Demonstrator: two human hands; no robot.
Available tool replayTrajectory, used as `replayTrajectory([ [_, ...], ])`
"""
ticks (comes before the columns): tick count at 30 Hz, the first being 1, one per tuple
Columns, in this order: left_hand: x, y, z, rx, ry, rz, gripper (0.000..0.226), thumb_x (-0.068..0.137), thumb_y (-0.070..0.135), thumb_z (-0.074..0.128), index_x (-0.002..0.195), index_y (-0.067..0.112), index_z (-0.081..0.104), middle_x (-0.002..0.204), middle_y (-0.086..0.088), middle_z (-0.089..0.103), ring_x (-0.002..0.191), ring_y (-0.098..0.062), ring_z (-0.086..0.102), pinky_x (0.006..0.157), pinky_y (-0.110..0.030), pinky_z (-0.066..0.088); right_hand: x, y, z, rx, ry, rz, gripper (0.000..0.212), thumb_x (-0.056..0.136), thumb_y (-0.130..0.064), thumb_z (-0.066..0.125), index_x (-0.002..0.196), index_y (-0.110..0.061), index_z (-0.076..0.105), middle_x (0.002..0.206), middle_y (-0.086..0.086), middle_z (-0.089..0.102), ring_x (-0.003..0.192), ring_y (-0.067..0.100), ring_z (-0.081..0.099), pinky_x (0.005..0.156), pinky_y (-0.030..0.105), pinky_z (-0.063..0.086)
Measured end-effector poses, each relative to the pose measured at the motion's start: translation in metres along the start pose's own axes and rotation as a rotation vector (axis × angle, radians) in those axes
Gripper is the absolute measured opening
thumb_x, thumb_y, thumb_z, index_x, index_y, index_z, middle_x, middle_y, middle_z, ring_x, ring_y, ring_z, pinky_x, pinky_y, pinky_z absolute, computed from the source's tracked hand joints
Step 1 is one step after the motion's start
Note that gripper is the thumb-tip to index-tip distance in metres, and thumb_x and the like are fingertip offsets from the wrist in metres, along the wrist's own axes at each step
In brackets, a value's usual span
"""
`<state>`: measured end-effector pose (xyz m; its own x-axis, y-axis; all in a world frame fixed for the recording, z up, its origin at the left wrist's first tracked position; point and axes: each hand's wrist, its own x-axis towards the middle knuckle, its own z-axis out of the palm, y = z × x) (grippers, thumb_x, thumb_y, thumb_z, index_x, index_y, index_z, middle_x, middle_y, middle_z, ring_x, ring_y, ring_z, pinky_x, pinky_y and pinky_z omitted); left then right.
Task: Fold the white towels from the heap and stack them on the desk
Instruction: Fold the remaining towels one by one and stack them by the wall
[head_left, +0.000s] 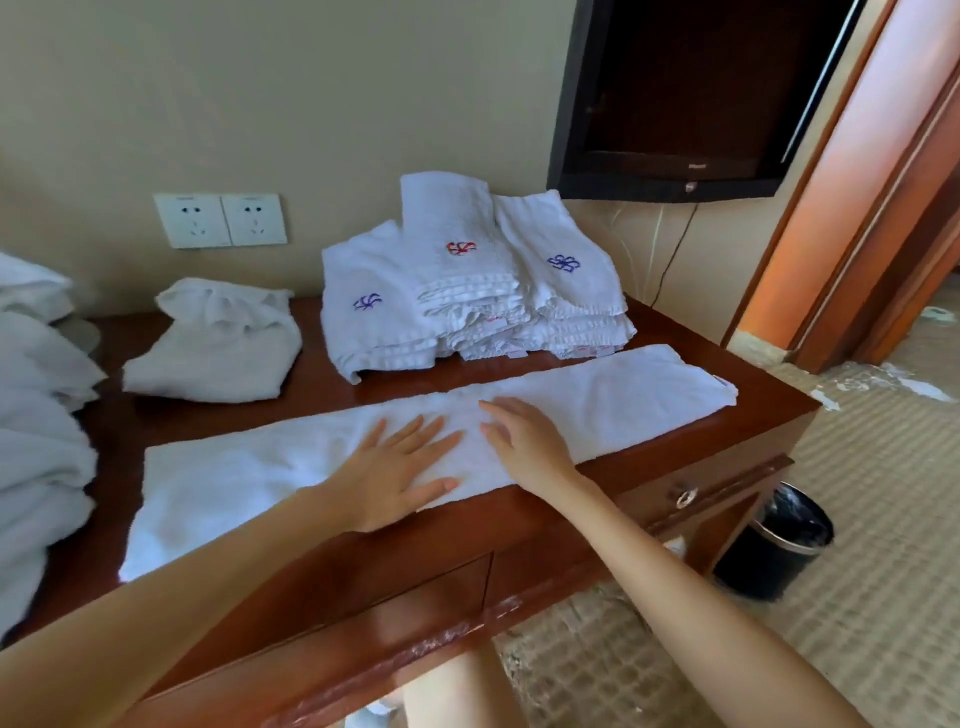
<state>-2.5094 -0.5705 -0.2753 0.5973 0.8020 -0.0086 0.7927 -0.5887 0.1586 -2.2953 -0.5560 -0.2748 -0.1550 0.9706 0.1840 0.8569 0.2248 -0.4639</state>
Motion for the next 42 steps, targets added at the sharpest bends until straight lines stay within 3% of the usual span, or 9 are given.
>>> replayTrajectory([
  [7,-0.119,-0.066,-0.005,0.048,0.091,-0.374,0.111,0.056,0.085,-0.027,0.152,0.037,0.001,0.161,0.011,-0.006,0.148,-0.008,-0.006,0.116,-0.032,-0.011,-0.022,-0.116,0.060,0.003,-0.133,-0.263,0.046,0.104,-0.037,0.036,0.148,-0.026,0.037,0.158,-0.004,0.025,0.147,0.011,0.015,0.117,0.027,0.006],
  [12,-0.168,-0.092,-0.006,-0.098,0.185,-0.637,0.056,0.102,0.049,0.023,0.153,0.035,0.007,0.162,0.005,0.003,0.149,-0.018,0.004,0.120,-0.039,0.003,-0.024,-0.163,0.091,-0.020,-0.176,-0.328,0.052,0.101,-0.048,0.036,0.149,-0.028,0.033,0.160,-0.002,0.020,0.148,0.012,0.009,0.120,0.034,0.003],
  [17,-0.167,-0.099,-0.008,-0.284,0.341,-0.717,0.055,0.103,0.033,0.035,0.154,0.018,0.018,0.160,-0.009,0.015,0.148,-0.021,0.014,0.118,-0.029,0.009,-0.033,-0.188,0.103,-0.080,-0.256,-0.426,0.077,0.086,-0.069,0.047,0.151,-0.034,0.025,0.162,-0.005,0.011,0.149,0.014,0.004,0.121,0.041,0.001],
  [21,-0.154,-0.098,-0.018,-0.428,0.500,-0.698,0.054,0.099,0.021,0.049,0.148,0.010,0.032,0.154,-0.009,0.033,0.143,-0.020,0.027,0.115,-0.027,0.019,-0.035,-0.190,0.105,-0.101,-0.252,-0.413,0.077,0.087,-0.067,0.048,0.152,-0.035,0.021,0.162,-0.005,0.009,0.149,0.014,0.000,0.121,0.043,0.000],
  [28,-0.136,-0.112,-0.030,-0.682,0.442,-0.809,0.069,0.089,0.021,0.067,0.148,0.011,0.032,0.147,-0.011,0.040,0.134,-0.025,0.039,0.108,-0.032,0.032,-0.035,-0.196,0.106,-0.225,-0.341,-0.378,0.075,0.093,-0.063,0.035,0.154,-0.031,0.005,0.163,0.001,-0.007,0.149,0.021,-0.013,0.119,0.049,-0.009],
  [31,-0.132,-0.118,-0.030,-0.638,0.383,-0.846,0.076,0.088,0.028,0.067,0.150,0.012,0.025,0.149,-0.014,0.036,0.135,-0.028,0.038,0.108,-0.035,0.032,-0.036,-0.199,0.106,-0.209,-0.355,-0.364,0.100,0.071,-0.086,0.015,0.154,-0.032,0.002,0.162,0.001,-0.009,0.148,0.021,-0.015,0.118,0.049,-0.012],
  [35,-0.127,-0.116,-0.036,-0.710,0.370,-0.841,0.055,0.091,0.022,0.063,0.140,0.010,0.042,0.140,-0.011,0.047,0.121,-0.023,0.047,0.098,-0.030,0.036,-0.039,-0.205,0.108,-0.186,-0.316,-0.332,0.114,0.056,-0.088,0.006,0.154,-0.029,0.002,0.163,0.002,-0.006,0.149,0.023,-0.013,0.115,0.051,-0.013],
  [38,-0.127,-0.115,-0.037,-0.819,0.404,-0.828,0.044,0.091,0.013,0.062,0.133,0.009,0.050,0.130,-0.012,0.053,0.105,-0.019,0.048,0.087,-0.029,0.037,-0.044,-0.214,0.114,-0.218,-0.247,-0.282,0.107,0.069,-0.087,0.009,0.155,-0.024,0.006,0.163,0.007,0.000,0.149,0.028,-0.007,0.115,0.057,-0.010],
  [42,-0.133,-0.116,-0.042,-0.786,0.465,-0.790,0.048,0.086,0.004,0.063,0.133,0.010,0.052,0.131,-0.013,0.052,0.105,-0.018,0.047,0.086,-0.028,0.037,-0.051,-0.226,0.123,-0.216,-0.191,-0.250,0.080,0.094,-0.063,0.034,0.155,-0.020,0.004,0.162,0.010,0.004,0.149,0.033,-0.003,0.115,0.061,-0.008],
])
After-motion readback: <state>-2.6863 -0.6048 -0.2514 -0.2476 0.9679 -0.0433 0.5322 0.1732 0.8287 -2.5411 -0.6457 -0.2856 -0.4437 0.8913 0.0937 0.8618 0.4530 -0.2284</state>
